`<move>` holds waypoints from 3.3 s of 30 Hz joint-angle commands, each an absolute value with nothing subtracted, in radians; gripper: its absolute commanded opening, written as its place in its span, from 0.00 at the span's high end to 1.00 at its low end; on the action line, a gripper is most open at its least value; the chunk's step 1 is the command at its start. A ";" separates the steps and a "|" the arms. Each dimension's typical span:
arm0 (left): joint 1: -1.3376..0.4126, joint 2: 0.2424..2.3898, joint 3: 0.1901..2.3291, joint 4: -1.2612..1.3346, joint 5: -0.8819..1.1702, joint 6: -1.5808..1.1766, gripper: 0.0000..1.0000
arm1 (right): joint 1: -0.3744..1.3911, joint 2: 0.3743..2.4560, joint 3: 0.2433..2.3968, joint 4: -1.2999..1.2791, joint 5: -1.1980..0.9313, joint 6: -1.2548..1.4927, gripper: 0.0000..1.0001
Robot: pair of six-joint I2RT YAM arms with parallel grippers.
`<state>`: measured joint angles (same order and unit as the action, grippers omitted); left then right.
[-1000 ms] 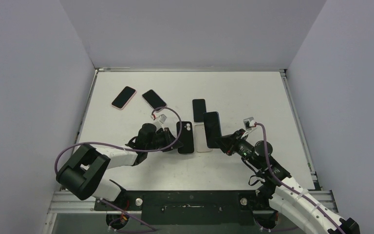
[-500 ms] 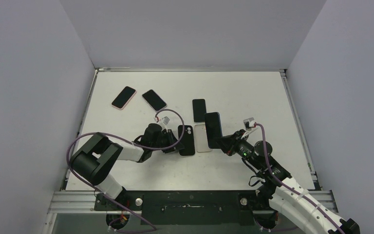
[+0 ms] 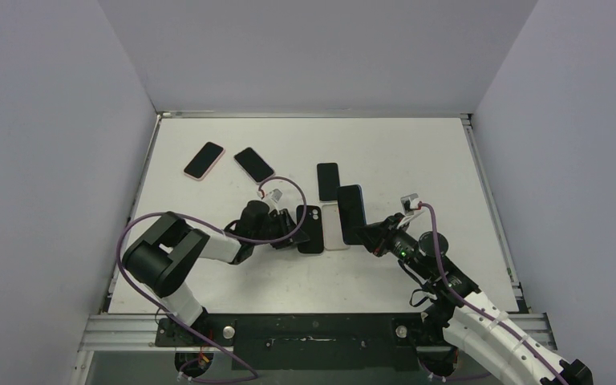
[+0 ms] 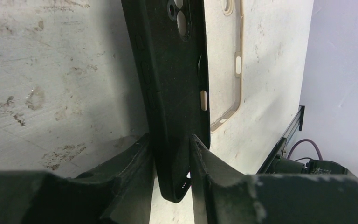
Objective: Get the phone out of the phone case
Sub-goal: Place the phone case at the center of the board, then place the phone at the center of the board.
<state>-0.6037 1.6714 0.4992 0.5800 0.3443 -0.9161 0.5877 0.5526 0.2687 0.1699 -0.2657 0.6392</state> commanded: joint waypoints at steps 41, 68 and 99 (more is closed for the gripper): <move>-0.649 1.591 0.480 0.525 0.161 -0.933 0.10 | 0.578 0.556 0.293 0.286 -0.276 0.642 1.00; -0.676 1.193 0.586 0.321 0.104 -0.898 0.03 | 0.641 0.797 0.188 0.601 -0.259 0.656 1.00; -0.887 1.410 0.706 0.489 -0.033 -0.907 0.06 | 0.816 0.927 0.238 0.694 -0.106 0.583 1.00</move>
